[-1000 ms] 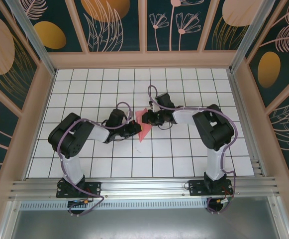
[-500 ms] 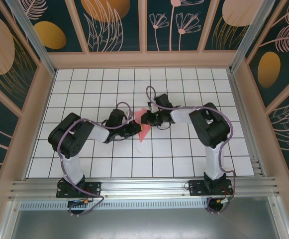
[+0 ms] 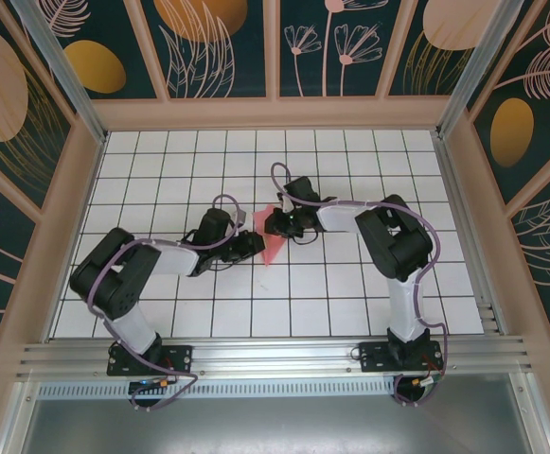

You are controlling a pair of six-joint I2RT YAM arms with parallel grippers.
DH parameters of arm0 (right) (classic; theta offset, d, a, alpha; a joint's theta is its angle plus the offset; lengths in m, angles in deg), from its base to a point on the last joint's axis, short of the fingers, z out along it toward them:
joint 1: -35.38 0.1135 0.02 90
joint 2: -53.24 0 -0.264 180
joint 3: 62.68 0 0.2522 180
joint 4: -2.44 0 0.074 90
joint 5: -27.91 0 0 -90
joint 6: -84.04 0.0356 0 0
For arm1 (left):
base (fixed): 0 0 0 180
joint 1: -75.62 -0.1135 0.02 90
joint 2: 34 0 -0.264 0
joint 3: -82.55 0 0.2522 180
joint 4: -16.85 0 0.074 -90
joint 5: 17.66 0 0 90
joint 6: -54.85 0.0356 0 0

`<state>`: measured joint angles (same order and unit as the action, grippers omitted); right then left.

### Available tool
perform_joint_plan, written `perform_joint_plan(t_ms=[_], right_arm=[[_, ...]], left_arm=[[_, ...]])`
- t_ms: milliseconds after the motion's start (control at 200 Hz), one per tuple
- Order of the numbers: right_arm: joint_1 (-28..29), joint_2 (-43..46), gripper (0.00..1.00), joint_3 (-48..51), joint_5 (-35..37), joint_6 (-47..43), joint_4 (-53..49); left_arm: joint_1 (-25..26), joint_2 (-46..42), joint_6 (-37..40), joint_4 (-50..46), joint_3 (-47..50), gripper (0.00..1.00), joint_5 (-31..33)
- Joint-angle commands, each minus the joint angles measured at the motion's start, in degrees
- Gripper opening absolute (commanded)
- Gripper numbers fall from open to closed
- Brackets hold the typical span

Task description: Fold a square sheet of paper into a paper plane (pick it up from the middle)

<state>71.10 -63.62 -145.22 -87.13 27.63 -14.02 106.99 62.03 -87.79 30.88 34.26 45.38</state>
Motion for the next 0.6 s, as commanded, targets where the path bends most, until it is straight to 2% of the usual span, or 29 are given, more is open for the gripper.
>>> perform_joint_plan(t_ms=[0,155,460,595], right_arm=[[1.5,-6.1,0.20,1.6,9.7,0.2,-8.4],[2.4,-6.5,0.17,1.4,11.9,0.9,-9.8],[3.3,-6.8,0.13,0.8,12.8,3.7,-10.4],[3.3,-6.9,0.13,0.9,12.7,4.6,-10.4]], left_arm=[[-0.4,-4.7,1.9,-3.5,1.1,0.21,4.9],[-0.4,-5.1,2.1,0.9,0.8,0.17,2.8],[-0.4,4.7,1.6,7.1,-2.9,0.14,-5.7],[-0.4,6.4,2.4,5.1,-3.2,0.12,-4.3]])
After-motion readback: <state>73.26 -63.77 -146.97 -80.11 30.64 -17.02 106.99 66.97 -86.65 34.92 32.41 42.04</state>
